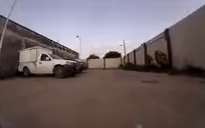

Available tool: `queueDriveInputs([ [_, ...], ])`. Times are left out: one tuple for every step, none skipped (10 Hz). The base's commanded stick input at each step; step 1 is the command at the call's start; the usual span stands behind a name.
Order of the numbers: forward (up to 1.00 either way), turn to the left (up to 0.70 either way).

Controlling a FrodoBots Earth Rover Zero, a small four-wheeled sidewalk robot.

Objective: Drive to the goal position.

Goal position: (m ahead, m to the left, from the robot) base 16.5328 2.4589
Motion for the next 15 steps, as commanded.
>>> queueDriveInputs([
  [1.0,-0.04],
  [1.0,0.0],
  [1.0,0.0],
  [1.0,0.0],
  [1.0,0.0],
  [1.0,0.0],
  [1.0,0.0],
  [1.0,0.0],
  [1.0,0.0],
  [1.0,0.0],
  [1.0,0.0],
  [1.0,0.0],
  [1.0,0.0],
  [1.0,0.0],
  [1.0,0.0],
])
